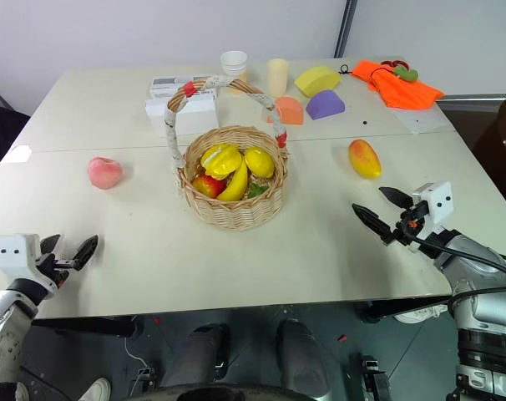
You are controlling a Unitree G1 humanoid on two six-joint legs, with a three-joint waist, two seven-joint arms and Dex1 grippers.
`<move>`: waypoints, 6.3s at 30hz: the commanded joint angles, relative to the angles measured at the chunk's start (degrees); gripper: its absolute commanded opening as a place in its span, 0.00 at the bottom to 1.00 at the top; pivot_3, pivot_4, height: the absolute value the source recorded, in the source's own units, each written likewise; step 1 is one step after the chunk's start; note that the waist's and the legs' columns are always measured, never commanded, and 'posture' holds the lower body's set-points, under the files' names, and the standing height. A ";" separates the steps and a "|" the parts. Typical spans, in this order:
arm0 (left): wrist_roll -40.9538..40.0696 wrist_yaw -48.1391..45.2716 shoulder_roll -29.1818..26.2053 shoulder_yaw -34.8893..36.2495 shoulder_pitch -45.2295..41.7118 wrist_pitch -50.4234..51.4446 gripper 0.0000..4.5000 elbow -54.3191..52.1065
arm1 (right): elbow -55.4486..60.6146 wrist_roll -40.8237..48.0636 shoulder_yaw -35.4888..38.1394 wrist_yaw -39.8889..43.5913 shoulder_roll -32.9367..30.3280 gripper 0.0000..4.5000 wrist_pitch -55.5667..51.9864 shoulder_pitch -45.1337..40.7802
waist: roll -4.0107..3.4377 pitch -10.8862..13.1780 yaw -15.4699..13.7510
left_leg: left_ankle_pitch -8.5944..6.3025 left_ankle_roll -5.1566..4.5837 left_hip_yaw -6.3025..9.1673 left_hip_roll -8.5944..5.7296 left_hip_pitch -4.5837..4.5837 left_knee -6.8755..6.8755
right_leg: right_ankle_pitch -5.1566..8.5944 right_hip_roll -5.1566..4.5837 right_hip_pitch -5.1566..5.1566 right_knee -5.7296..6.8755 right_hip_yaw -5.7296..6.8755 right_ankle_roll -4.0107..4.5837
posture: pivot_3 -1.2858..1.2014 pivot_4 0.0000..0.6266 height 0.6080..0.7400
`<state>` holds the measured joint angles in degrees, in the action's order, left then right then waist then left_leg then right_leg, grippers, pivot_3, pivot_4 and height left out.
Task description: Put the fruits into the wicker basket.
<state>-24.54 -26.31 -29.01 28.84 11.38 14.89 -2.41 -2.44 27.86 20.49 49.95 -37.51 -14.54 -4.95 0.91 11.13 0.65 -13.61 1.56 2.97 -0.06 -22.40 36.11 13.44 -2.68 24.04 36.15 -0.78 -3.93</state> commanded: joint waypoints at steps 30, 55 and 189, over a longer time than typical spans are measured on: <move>5.12 6.05 -9.04 -7.90 -29.56 13.78 1.00 5.29 | 37.61 19.37 -9.24 -0.24 -5.81 0.95 -21.12 -9.07 | 0.12 0.06 0.10 | 0.00 0.00 0.03 -0.03 -0.01 0.02 | -0.02 0.07 0.01 0.03 0.03 -0.04 | 0.52 0.24 1.00; 12.67 6.38 -9.12 -14.51 -42.41 18.17 0.60 20.73 | 39.82 15.66 -18.66 -9.43 0.81 1.00 -20.73 -19.25 | 0.23 0.07 0.06 | 0.00 0.00 0.08 -0.05 -0.11 0.00 | -0.21 0.02 0.11 0.05 0.05 -0.13 | 0.52 0.24 1.00; -14.63 -20.85 -3.22 -19.68 -24.78 9.91 1.00 -18.44 | -4.31 -13.09 6.02 -37.23 1.43 0.26 -8.76 -25.04 | 0.14 0.10 1.41 | -0.27 -0.49 -0.93 0.96 0.14 0.00 | -0.43 1.23 0.44 0.07 -0.76 0.55 | 0.52 0.24 1.00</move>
<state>-39.30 -47.30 -32.17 9.01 -12.58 25.61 -20.38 -8.78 14.70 25.10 12.51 -34.64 -25.66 -29.58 1.05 11.23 2.06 -13.88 1.06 2.04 0.91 -22.26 36.11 13.00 -1.44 24.48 36.22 -1.54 -3.41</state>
